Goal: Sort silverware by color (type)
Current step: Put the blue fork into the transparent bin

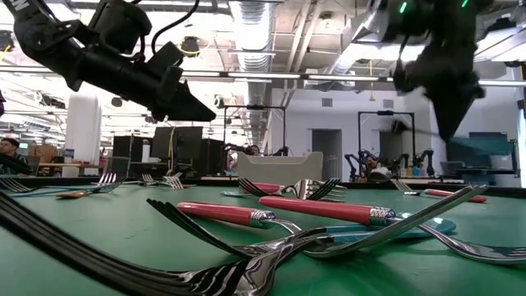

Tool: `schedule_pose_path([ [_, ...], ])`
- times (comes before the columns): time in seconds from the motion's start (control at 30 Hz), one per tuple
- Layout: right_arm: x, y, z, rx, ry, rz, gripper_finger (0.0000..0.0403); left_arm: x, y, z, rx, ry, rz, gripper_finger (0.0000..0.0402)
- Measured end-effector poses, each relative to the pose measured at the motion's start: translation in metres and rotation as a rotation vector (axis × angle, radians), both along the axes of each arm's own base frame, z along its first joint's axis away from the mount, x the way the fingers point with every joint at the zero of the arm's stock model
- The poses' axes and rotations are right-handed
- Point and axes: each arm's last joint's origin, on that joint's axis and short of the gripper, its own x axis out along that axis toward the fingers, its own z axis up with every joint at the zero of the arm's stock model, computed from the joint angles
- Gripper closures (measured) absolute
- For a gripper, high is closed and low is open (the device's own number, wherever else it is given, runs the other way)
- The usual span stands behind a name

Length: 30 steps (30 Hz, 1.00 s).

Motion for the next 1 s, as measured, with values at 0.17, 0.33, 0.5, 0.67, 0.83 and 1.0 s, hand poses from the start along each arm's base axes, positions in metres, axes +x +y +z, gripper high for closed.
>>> schedule_pose_path([
  [0.17, 0.005, 0.042, 0.023, 0.112, -0.074, -0.024, 0.0395, 0.000, 0.002, 0.003, 0.065, -0.008, 0.043, 0.0286],
  [0.33, 0.002, 0.093, 0.040, 0.221, -0.072, -0.073, 0.0396, 0.000, 0.008, 0.010, 0.136, -0.044, 0.071, 0.0286],
  [0.5, -0.014, 0.136, 0.047, 0.284, -0.035, -0.168, 0.0396, -0.002, 0.021, 0.016, 0.185, -0.082, 0.047, 0.0286],
  [0.67, -0.036, 0.173, 0.041, 0.348, 0.106, -0.231, 0.0396, -0.005, 0.034, 0.018, 0.165, -0.114, 0.041, 0.0286],
  [0.83, -0.055, 0.201, 0.032, 0.344, 0.195, -0.271, 0.0396, -0.010, 0.045, 0.018, 0.152, -0.119, 0.083, 0.0286],
  [1.0, -0.063, 0.221, 0.021, 0.323, 0.237, -0.255, 0.0394, -0.012, 0.050, 0.018, 0.136, -0.127, 0.107, 0.0286],
])
